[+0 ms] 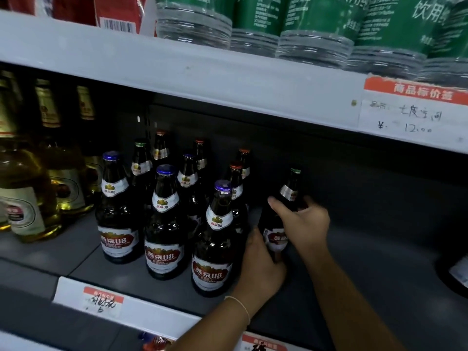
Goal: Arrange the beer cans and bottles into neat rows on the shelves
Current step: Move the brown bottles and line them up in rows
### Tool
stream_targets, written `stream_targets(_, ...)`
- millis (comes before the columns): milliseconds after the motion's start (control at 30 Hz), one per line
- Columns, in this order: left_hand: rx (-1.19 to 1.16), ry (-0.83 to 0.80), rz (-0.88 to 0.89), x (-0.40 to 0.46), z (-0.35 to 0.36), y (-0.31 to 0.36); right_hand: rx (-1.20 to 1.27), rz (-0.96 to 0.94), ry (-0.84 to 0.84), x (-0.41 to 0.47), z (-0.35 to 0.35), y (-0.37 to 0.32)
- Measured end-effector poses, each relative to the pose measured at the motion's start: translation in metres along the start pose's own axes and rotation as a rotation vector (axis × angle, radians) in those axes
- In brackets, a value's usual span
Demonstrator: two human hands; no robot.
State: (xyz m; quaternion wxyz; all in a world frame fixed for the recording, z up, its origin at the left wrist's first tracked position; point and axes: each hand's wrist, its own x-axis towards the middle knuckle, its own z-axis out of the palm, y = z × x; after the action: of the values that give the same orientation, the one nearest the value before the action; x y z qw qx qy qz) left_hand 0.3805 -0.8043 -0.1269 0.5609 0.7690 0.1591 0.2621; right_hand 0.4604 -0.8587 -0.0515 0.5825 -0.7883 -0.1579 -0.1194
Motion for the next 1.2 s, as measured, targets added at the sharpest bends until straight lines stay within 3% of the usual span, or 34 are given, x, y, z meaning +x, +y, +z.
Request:
stream_targets(200, 0.081, -0.033, -0.055, 0.005, 0.000, -0.002, -0.126, -0.161, -0.003, 0.015, 0.017, 0.009)
stream_targets(433, 0.033, -0.133, -0.163, 0.017, -0.001, -0.004, 0.188, 0.058, -0.379, 0.010, 0.000, 0.054)
stream_targets(700, -0.252, -0.168, -0.247, 0.021, 0.000, -0.013, 0.143, 0.010, -0.309, 0.016, 0.016, 0.080)
stream_targets(1200, -0.226, -0.145, -0.312, 0.026, 0.003, -0.023, 0.101, -0.023, -0.253, 0.010, 0.026, 0.082)
